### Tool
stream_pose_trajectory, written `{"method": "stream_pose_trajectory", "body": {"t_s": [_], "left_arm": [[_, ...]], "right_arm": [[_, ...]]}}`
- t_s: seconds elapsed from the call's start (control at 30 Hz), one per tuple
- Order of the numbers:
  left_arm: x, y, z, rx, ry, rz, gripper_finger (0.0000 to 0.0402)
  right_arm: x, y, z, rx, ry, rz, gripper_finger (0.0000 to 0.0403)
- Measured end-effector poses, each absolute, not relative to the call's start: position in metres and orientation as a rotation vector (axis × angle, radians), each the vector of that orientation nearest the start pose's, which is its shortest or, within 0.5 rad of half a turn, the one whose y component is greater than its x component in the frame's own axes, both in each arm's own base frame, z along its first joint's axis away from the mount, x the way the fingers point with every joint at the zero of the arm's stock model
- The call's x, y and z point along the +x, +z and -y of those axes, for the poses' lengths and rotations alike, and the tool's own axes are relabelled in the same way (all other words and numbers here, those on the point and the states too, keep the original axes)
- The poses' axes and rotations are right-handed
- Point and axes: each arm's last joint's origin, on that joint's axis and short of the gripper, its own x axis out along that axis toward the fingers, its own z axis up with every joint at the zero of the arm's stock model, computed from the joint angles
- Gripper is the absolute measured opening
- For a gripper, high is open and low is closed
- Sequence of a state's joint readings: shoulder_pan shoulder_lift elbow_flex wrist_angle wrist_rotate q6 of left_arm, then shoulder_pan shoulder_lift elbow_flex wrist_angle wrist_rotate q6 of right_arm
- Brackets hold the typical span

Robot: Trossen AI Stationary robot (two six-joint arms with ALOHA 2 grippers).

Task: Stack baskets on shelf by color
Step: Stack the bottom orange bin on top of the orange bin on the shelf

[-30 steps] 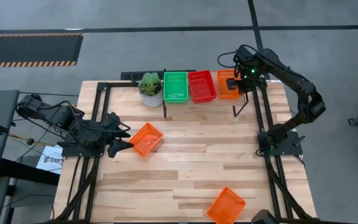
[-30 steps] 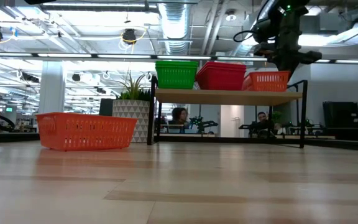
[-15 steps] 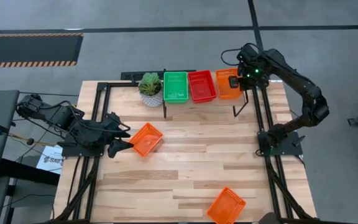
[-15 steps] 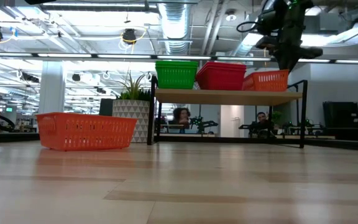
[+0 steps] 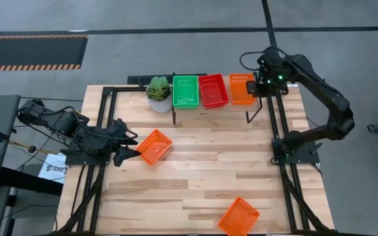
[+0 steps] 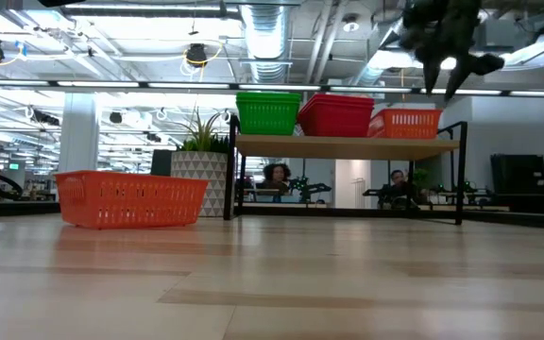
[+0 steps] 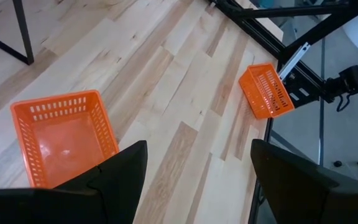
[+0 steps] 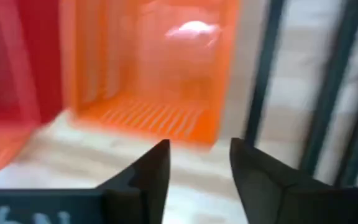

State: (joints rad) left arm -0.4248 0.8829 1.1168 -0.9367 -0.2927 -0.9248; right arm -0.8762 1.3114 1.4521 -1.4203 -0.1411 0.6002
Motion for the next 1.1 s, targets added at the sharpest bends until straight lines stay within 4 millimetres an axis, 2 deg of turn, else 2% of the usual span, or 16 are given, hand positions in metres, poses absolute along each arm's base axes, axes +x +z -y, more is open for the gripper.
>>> {"method": "stream_pose_trajectory", "body": {"t_s": [0.1,0.2,0.37,0.53,0.73,0.9,1.1], "left_arm": [[0.140,0.361,0.055,-0.645,0.170,-0.665,0.0274],[0.140,0.361,0.055,-0.635,0.158,-0.670,0.0274],[0.140,0.361,0.055,-0.623,0.155,-0.669,0.0274],[0.140,0.361,0.055,-0.598,0.145,-0.666,0.0274],[0.140,0.361,0.055,-0.549,0.129,-0.667,0.0274],[0.140,0.361,0.055,-0.538,0.124,-0.667,0.0274],[0.140,0.361,0.055,-0.546,0.122,-0.669,0.0274]], "right_arm": [[0.137,0.372,0.134,1.164,-0.903,-0.923,0.0214],[0.139,0.384,0.097,1.140,-0.816,-0.919,0.0224],[0.156,0.383,0.033,1.083,-0.644,-0.947,0.0223],[0.189,0.358,-0.032,0.911,-0.396,-1.011,0.0220],[0.232,0.327,-0.101,0.581,-0.020,-1.050,0.0220],[0.254,0.299,-0.138,0.441,0.169,-1.128,0.0217],[0.264,0.262,-0.171,0.290,0.306,-1.261,0.0220]]}}
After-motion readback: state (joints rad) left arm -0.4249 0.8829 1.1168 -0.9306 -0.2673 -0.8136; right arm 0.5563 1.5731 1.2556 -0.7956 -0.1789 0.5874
